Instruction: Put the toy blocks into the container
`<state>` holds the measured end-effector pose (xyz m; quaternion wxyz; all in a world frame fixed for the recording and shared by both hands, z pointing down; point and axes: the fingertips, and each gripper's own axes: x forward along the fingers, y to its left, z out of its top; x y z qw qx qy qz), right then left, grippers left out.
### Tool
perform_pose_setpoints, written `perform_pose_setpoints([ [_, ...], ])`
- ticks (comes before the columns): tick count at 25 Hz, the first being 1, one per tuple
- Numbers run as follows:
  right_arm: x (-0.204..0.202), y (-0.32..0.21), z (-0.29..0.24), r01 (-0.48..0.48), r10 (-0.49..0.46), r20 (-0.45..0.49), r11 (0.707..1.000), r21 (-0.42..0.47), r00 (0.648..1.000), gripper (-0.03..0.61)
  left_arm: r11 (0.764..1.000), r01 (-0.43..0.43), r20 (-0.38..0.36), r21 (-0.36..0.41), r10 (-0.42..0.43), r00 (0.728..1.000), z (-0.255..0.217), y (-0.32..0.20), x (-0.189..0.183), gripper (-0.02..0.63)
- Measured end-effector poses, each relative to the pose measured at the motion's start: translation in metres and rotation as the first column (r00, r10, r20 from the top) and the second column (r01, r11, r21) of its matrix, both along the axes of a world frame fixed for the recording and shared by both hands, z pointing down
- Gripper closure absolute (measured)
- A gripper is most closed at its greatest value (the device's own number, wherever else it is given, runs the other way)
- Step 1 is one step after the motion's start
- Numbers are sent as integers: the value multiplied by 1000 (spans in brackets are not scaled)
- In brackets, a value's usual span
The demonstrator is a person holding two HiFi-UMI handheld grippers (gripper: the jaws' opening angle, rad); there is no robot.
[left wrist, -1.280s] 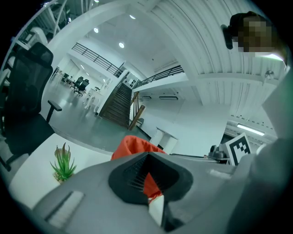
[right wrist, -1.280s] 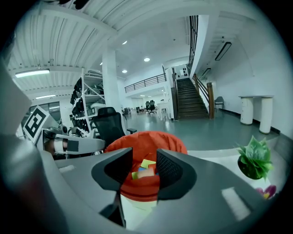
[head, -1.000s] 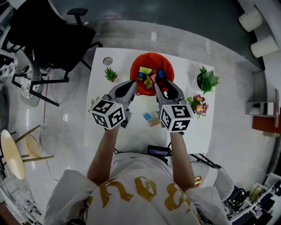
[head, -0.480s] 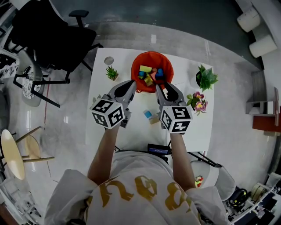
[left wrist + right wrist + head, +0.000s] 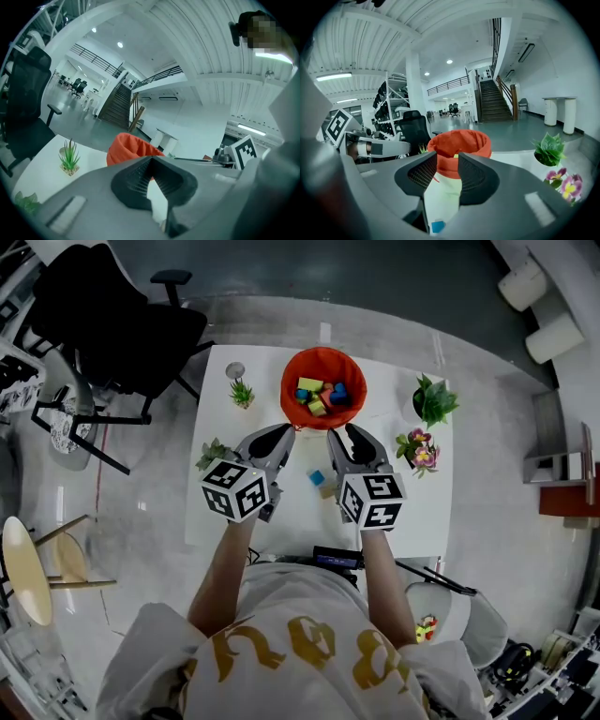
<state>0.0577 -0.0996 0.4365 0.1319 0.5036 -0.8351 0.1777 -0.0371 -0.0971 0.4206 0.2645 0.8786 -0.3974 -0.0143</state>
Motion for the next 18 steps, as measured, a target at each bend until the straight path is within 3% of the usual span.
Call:
perform_pose_setpoints([
  [6, -1, 19, 6, 0, 0, 8, 1000, -5, 1000, 411, 999, -32, 61, 18, 31, 998, -1, 16, 5, 612],
  [18, 0, 34, 37, 21, -24, -37, 998, -66, 999, 403, 999, -39, 66, -27, 41, 997, 19, 26, 3, 612],
])
